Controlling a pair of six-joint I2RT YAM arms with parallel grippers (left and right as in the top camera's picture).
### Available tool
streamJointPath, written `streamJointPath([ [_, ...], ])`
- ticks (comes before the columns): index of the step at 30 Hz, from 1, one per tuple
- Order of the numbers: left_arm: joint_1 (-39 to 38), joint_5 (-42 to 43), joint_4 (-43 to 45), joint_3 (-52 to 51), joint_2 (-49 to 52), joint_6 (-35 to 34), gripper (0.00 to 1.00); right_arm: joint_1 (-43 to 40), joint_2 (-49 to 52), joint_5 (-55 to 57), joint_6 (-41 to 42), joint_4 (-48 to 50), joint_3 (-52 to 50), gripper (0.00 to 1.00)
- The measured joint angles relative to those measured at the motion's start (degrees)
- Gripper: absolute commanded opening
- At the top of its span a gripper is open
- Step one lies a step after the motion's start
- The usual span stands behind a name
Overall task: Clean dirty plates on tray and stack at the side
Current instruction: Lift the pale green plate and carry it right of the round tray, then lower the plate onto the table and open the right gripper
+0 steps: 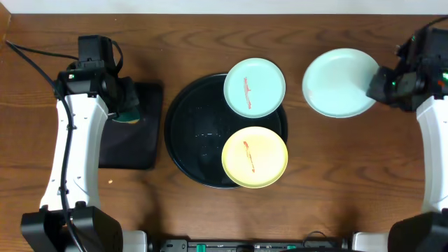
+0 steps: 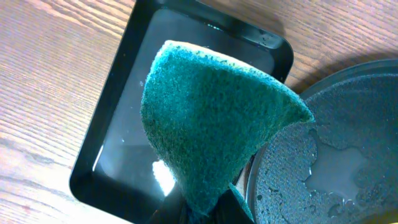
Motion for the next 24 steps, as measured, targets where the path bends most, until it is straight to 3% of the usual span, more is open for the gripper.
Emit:
streamJointPath([
  [14, 0.0, 0.0, 1.49, -0.02, 0.0, 0.0, 0.08, -1.77, 0.04, -1.16, -4.76, 26.58, -26.91, 0.01],
  [22, 0.0, 0.0, 2.43, -0.02, 0.0, 0.0, 0.07, -1.77, 0.04, -3.43, -4.68, 33.2, -35.39, 0.02],
  [24, 0.0, 0.0, 2.71, -0.02, 0.0, 0.0, 0.07, -1.77, 0.04, -3.63, -4.61, 33.53, -36.37, 0.14],
])
